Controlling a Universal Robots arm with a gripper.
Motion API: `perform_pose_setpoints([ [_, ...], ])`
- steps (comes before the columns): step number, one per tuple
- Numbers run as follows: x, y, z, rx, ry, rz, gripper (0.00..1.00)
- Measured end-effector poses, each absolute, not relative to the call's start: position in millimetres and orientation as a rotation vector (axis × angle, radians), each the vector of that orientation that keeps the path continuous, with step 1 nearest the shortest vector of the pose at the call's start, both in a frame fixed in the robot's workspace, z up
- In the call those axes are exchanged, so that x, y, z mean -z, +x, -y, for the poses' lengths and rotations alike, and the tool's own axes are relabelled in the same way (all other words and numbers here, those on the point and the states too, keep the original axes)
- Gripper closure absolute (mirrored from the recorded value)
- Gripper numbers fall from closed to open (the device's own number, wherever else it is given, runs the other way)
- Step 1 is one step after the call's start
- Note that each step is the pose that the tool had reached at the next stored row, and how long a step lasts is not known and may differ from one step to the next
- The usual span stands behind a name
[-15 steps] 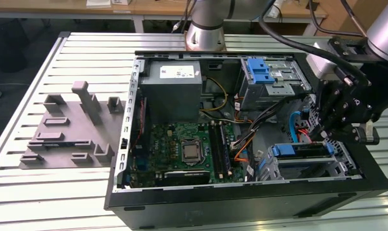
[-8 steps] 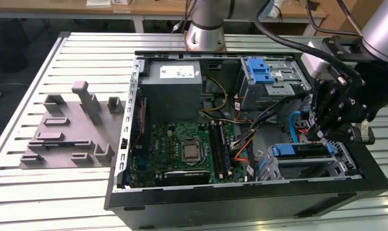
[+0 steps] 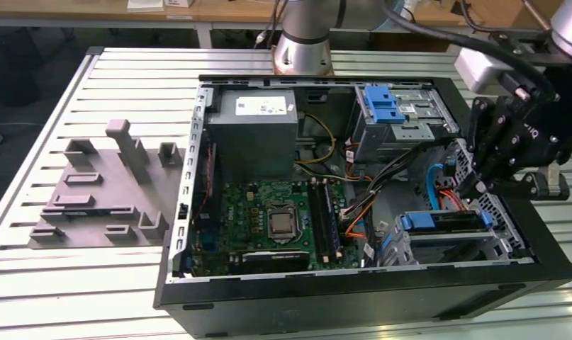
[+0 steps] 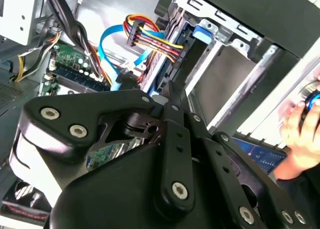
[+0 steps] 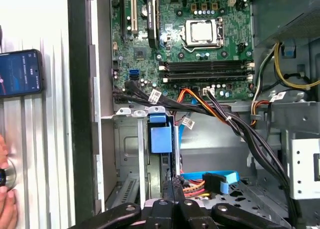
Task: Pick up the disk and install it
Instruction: 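Insert the second disk wire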
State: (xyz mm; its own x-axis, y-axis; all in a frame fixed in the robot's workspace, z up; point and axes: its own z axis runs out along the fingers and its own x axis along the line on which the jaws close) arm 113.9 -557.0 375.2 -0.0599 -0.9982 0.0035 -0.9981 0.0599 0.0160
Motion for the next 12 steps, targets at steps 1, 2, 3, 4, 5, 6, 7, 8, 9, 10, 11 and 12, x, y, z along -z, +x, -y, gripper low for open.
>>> perform_pose_setpoints([
  [1, -378.2, 113.9, 557.0, 0.014, 2.145, 2.277, 0.89],
  [2, -380.5, 113.8, 557.0, 0.014, 2.145, 2.277, 0.89],
  [3, -382.2, 113.5, 557.0, 0.014, 2.145, 2.277, 0.89],
  [4, -383.1, 113.1, 557.0, 0.014, 2.144, 2.277, 0.89],
  [5, -383.2, 112.3, 556.9, 0.015, 2.145, 2.277, 0.89],
  [6, -383.2, 111.4, 556.9, 0.015, 2.145, 2.277, 0.89],
  [7, -383.3, 110.7, 556.9, 0.015, 2.145, 2.278, 0.89],
  [8, -383.4, 110.2, 556.9, 0.016, 2.145, 2.278, 0.89],
  [9, -383.6, 109.5, 556.9, 0.017, 2.146, 2.278, 0.89],
  [10, -383.8, 108.8, 556.8, 0.018, 2.146, 2.279, 0.89],
  [11, -384.2, 107.9, 556.6, 0.018, 2.146, 2.279, 0.89],
  [12, -384.4, 107.0, 556.6, 0.02, 2.147, 2.279, 0.89],
])
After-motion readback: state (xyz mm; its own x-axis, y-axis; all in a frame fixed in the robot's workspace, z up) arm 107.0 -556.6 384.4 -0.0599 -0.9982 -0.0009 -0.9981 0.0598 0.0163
